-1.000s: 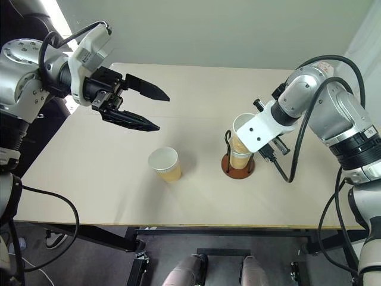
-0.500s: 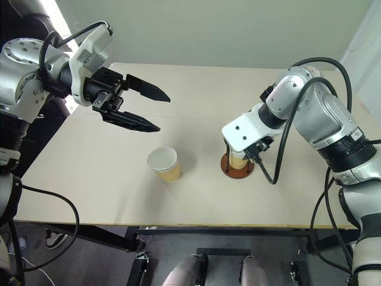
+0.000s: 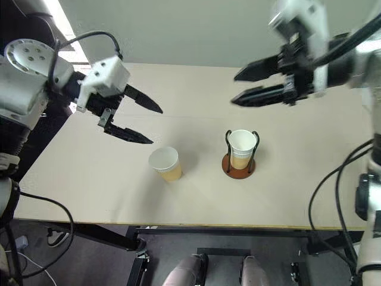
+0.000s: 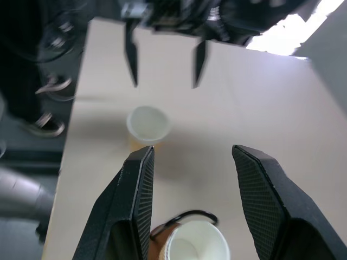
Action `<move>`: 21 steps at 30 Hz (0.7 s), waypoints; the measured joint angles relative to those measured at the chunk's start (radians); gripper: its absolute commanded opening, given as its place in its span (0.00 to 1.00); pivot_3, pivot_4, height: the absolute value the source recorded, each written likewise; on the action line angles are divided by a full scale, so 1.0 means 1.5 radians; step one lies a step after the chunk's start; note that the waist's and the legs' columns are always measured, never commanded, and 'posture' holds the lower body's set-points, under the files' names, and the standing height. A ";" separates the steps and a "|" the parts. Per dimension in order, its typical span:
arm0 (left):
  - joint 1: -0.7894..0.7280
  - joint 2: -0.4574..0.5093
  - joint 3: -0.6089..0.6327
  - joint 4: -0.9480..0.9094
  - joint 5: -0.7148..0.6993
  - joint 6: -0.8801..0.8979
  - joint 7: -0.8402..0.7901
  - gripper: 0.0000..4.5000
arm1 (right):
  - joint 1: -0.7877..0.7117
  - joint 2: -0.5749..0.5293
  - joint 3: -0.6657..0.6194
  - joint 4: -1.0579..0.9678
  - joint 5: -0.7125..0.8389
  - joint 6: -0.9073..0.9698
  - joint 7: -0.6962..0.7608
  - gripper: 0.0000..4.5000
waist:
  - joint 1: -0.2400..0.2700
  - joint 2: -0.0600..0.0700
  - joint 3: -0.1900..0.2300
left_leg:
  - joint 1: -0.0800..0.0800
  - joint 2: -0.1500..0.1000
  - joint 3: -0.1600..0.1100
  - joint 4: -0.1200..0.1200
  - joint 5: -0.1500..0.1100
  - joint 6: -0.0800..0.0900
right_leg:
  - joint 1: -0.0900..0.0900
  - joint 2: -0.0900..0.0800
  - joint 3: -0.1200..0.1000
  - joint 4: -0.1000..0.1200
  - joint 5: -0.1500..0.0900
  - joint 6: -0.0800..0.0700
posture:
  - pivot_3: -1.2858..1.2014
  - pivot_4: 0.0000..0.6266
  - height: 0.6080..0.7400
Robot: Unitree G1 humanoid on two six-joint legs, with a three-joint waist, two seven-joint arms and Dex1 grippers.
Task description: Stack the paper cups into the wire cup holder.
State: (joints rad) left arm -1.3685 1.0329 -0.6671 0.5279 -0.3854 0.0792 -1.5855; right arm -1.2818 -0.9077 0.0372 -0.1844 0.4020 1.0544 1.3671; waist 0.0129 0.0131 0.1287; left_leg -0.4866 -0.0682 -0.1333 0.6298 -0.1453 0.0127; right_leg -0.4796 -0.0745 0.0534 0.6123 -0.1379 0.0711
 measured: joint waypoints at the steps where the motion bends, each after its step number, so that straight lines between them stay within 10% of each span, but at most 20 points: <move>1: 0.000 -0.009 -0.001 0.013 0.028 -0.027 0.000 1.00 | 0.001 -0.010 -0.009 -0.005 0.006 0.006 -0.008 0.50 | 0.001 0.000 0.000 | 0.000 0.000 0.000 0.000 0.000 0.000 | 0.000 0.000 0.000 0.000 0.000 0.000 | 0.52 0.24 1.00; 21: -0.037 -0.188 0.013 0.173 0.278 -0.256 0.000 1.00 | 0.064 -0.160 -0.028 0.024 0.056 -0.012 -0.051 0.50 | 0.000 -0.001 0.000 | -0.002 -0.002 0.002 0.001 -0.001 0.005 | -0.001 -0.002 0.001 -0.001 0.000 0.009 | 0.52 0.24 1.00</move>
State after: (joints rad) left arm -1.4235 0.7516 -0.6476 0.7875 0.0312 -0.3051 -1.5857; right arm -1.1859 -1.1475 -0.0043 -0.1487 0.4862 1.0365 1.2913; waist 0.0132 0.0123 0.1285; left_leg -0.4903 -0.0709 -0.1298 0.6314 -0.1461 0.0199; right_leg -0.4814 -0.0778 0.0555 0.6114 -0.1376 0.0851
